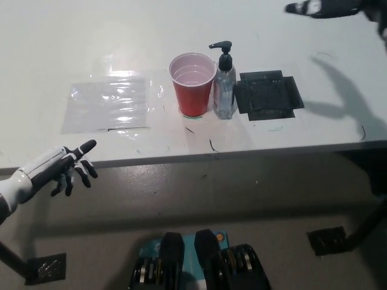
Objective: The robot uses its right hand to press the hand soap kept in the middle of the table to get liquid hand soap out
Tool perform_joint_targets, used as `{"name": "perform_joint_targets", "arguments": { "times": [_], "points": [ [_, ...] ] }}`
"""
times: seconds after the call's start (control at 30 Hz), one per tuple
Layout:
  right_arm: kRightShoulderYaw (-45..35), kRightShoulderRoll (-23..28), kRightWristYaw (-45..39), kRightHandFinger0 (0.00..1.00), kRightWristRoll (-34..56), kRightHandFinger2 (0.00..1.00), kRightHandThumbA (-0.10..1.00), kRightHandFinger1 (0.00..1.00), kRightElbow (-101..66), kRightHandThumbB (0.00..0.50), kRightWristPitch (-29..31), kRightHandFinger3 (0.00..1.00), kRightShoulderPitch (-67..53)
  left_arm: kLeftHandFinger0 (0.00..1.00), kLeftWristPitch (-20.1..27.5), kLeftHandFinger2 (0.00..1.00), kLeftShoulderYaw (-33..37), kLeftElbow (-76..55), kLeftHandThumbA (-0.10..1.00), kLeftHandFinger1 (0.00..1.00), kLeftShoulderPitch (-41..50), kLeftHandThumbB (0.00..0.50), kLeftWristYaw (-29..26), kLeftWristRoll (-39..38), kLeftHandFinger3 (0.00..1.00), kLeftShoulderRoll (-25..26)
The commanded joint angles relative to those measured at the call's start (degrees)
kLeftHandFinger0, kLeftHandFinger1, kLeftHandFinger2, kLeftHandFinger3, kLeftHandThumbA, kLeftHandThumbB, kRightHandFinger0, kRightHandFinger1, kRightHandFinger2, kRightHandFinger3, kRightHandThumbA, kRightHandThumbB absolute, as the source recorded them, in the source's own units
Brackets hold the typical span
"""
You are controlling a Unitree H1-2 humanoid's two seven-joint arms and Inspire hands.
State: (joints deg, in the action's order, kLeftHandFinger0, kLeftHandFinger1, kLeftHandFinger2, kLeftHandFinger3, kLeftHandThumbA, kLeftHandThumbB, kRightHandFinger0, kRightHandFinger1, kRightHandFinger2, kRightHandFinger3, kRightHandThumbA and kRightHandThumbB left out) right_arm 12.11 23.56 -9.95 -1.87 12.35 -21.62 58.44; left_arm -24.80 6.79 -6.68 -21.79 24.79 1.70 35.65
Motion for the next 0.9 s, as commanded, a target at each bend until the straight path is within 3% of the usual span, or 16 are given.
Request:
{"name": "perform_joint_targets", "arguments": {
  "times": [0.0, 0.23, 0.47, 0.57, 0.6, 0.63, 0.73, 0.87],
  "points": [
    [2.6, -1.4, -0.8, 1.00, -5.5, 0.99, 1.00, 0.99, 0.7, 0.310, 5.2, 1.00, 5.5, 0.09, -0.4, 0.38, -0.4, -1.2, 1.00, 0.19, -0.8, 0.178, 0.9, 0.6, 0.67, 1.5],
    [7.9, -3.7, -1.2, 1.00, -10.5, 1.00, 1.00, 1.00, 3.7, 0.481, 7.2, 1.00, 7.1, 0.08, -0.1, 0.38, -0.2, -1.4, 1.00, 0.19, -0.7, 0.178, 1.3, 1.1, 0.66, 1.6],
    [11.5, -6.0, -1.7, 1.00, -14.3, 1.00, 1.00, 1.00, 5.8, 0.402, 8.4, 1.00, 7.7, 0.10, -0.4, 0.36, 0.0, -1.5, 1.00, 0.18, -1.2, 0.183, 2.1, 1.7, 0.65, 1.9],
    [12.8, -6.4, -2.0, 1.00, -15.7, 1.00, 1.00, 1.00, 7.3, 0.392, 10.3, 1.00, 7.8, 0.09, 0.2, 0.36, 0.0, -1.1, 1.00, 0.18, -1.2, 0.191, 2.3, 1.7, 0.66, 1.9],
    [14.1, -6.6, -2.3, 1.00, -16.9, 1.00, 1.00, 1.00, 8.2, 0.478, 11.0, 1.00, 7.8, 0.08, -0.1, 0.37, -0.2, -1.2, 1.00, 0.18, -1.1, 0.184, 2.3, 1.4, 0.66, 1.8],
    [14.8, -6.7, -2.4, 1.00, -17.7, 1.00, 1.00, 1.00, 8.7, 0.499, 11.8, 1.00, 7.7, 0.08, 0.8, 0.37, -0.1, -1.1, 1.00, 0.19, -1.1, 0.174, 2.4, 1.8, 0.66, 1.9],
    [17.0, -6.8, -1.7, 1.00, -20.3, 1.00, 1.00, 1.00, 10.5, 0.479, 14.9, 1.00, 7.1, 0.09, 0.7, 0.37, -0.3, -1.2, 1.00, 0.18, -1.1, 0.161, 2.5, 1.5, 0.65, 1.8],
    [17.9, -6.8, -2.4, 1.00, -21.4, 1.00, 1.00, 1.00, 11.0, 0.478, 13.4, 1.00, 5.8, 0.09, 0.1, 0.38, -0.1, -1.3, 1.00, 0.19, -1.4, 0.162, 3.0, 1.6, 0.65, 2.0]
  ]
}}
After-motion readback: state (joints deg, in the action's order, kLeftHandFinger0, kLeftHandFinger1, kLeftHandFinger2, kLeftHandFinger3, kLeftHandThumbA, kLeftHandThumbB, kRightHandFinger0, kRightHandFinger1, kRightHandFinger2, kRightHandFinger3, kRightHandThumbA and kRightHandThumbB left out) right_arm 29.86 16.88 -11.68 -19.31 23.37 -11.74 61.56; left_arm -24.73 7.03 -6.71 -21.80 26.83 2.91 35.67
